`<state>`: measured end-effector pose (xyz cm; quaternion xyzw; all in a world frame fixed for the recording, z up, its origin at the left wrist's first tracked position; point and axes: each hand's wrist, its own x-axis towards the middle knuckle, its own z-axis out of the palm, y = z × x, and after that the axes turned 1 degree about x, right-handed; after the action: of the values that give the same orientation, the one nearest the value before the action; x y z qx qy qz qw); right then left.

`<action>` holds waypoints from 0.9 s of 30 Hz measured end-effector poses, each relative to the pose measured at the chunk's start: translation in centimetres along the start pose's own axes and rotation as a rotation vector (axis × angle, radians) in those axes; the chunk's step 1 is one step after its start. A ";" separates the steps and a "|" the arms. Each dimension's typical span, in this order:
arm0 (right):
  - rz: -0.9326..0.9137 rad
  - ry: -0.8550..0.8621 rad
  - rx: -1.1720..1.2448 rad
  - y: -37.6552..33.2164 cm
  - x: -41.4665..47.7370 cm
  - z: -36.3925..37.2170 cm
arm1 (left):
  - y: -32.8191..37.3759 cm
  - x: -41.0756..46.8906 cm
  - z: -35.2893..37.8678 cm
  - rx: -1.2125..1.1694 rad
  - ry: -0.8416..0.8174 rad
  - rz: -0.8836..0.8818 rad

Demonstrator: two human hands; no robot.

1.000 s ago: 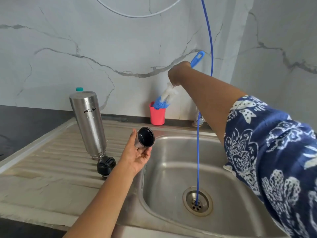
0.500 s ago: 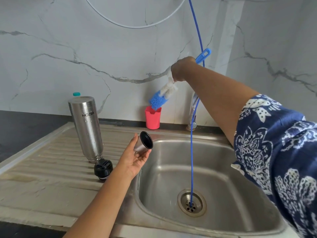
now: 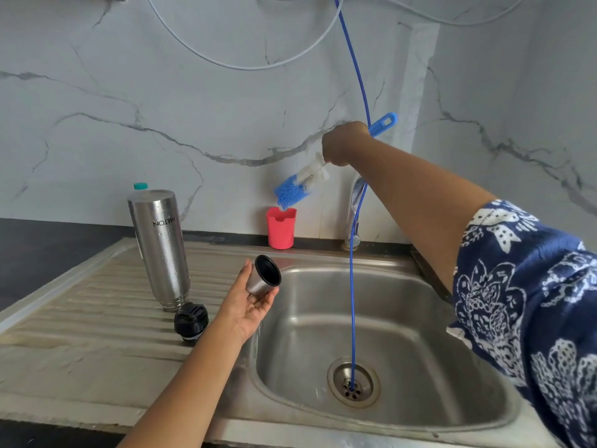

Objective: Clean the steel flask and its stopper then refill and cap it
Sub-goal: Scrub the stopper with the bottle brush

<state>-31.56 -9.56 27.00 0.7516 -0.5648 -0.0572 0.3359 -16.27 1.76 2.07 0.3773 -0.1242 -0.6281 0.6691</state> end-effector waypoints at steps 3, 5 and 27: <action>-0.005 0.007 0.038 0.0 -0.7 0.6 | 0.1 -0.1 0.0 0.001 0.002 0.009; -0.003 0.007 0.058 -0.1 -1.4 1.2 | 0.0 -0.1 0.1 0.007 0.000 0.007; -0.096 0.295 0.871 6.5 -23.8 19.1 | -1.4 0.2 0.6 0.209 -0.004 -0.034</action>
<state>-54.21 2.21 9.07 0.8481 -0.4470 0.2775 0.0625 -17.73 1.49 1.50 0.4460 -0.1840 -0.6239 0.6148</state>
